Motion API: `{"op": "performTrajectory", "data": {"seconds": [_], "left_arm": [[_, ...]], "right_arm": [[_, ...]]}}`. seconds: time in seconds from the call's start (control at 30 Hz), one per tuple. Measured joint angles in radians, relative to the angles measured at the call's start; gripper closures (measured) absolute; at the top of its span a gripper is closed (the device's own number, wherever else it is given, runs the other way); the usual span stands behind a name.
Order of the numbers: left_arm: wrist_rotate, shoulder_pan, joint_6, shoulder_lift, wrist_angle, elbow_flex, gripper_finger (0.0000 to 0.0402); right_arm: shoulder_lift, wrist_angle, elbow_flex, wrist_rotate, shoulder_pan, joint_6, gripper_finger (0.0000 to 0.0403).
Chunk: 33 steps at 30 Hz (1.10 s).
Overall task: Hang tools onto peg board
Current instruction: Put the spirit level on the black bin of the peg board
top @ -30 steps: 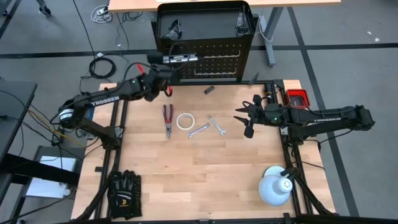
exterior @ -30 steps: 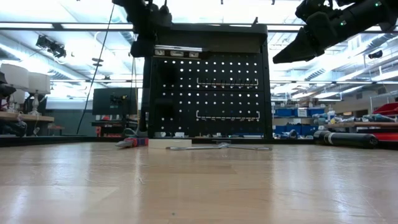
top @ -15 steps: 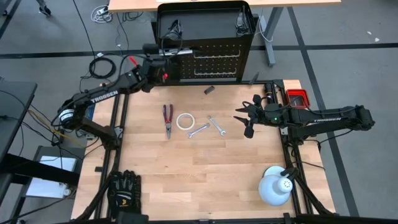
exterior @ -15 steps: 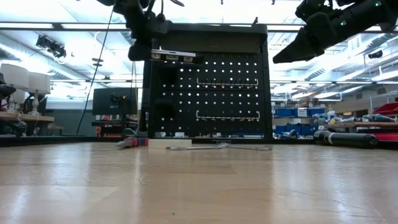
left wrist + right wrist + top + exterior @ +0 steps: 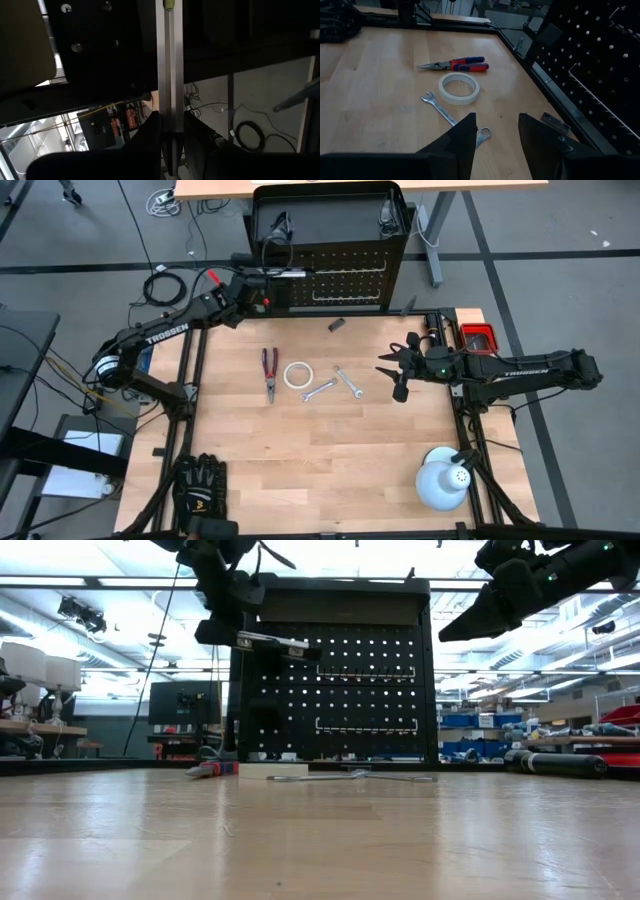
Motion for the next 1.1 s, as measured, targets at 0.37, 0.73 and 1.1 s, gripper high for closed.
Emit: {"op": "performTrajectory", "data": {"seconds": [0.37, 0.73, 1.1], "left_arm": [[0.010, 0.000, -0.003, 0.000, -0.017, 0.000, 0.0355], [0.026, -0.001, -0.006, -0.001, -0.076, 0.002, 0.0355], [0.035, -0.001, 0.005, -0.001, -0.089, 0.002, 0.0329]], "right_arm": [[0.000, 0.000, 0.000, -0.001, 0.000, 0.003, 0.0247], [0.000, 0.000, 0.000, -0.001, 0.000, 0.004, 0.0247], [0.000, 0.000, 0.000, -0.001, 0.000, 0.004, 0.0247]]}}
